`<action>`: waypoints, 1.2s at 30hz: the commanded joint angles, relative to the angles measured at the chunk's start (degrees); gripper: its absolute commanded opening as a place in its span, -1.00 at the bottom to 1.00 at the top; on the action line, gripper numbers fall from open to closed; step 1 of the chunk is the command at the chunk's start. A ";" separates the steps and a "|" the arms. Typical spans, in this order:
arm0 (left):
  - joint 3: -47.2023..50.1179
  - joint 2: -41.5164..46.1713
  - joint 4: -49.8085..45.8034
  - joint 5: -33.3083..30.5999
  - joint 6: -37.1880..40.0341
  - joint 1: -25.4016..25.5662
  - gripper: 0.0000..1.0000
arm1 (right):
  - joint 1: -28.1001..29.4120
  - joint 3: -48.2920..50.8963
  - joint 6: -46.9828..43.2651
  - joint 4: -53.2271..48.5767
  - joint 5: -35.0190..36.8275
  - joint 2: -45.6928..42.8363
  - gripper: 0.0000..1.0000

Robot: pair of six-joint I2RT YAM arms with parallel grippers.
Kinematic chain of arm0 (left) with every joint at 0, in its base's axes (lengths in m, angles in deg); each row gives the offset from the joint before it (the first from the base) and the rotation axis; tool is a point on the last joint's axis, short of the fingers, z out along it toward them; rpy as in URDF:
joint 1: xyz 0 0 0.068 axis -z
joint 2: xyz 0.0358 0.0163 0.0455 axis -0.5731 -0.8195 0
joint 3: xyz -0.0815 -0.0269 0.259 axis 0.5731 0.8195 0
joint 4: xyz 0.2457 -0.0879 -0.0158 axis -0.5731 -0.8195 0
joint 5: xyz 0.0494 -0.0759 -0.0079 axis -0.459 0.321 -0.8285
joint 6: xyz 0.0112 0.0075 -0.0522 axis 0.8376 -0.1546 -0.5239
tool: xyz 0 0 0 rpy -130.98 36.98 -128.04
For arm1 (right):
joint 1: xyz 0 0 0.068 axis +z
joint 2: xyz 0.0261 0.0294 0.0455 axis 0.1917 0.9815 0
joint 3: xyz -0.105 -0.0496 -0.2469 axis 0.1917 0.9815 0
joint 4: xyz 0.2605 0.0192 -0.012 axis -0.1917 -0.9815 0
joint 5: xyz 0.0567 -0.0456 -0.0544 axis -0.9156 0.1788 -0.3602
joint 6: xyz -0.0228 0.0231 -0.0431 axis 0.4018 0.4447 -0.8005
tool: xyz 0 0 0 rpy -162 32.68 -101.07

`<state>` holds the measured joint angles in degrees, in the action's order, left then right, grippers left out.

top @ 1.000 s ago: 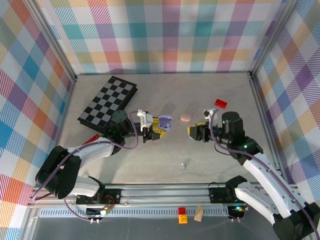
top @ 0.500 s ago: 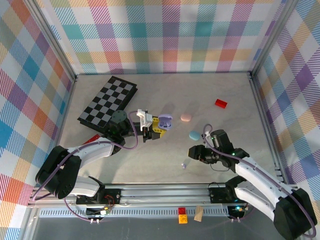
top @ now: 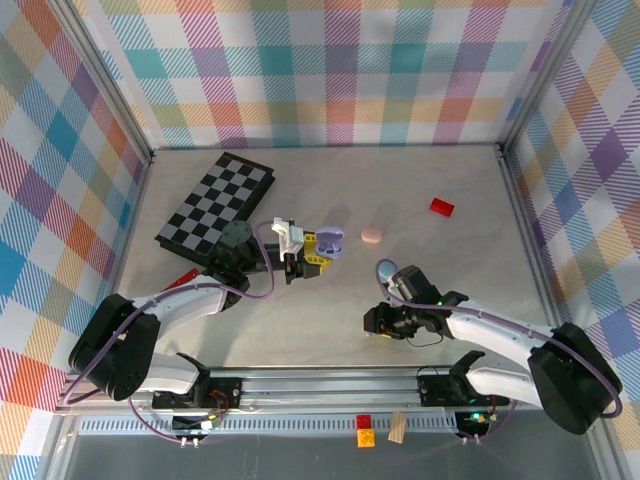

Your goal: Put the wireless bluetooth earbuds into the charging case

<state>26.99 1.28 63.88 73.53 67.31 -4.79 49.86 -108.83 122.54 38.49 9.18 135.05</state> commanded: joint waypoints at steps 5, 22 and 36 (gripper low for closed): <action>0.07 1.64 2.66 0.42 0.17 -0.47 -0.29 | 1.51 -3.29 0.60 -1.92 2.29 4.01 -0.26; 0.22 3.48 0.43 -0.29 1.95 -0.47 -0.29 | 1.24 -7.51 3.58 -5.33 9.69 9.06 -0.59; 0.59 3.75 0.61 -0.43 2.19 -0.55 -0.29 | -16.49 -8.51 -1.54 -6.68 12.75 3.48 -0.60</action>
<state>27.12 3.32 63.36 72.90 68.62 -4.79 35.61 -115.67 123.72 33.07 21.31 139.14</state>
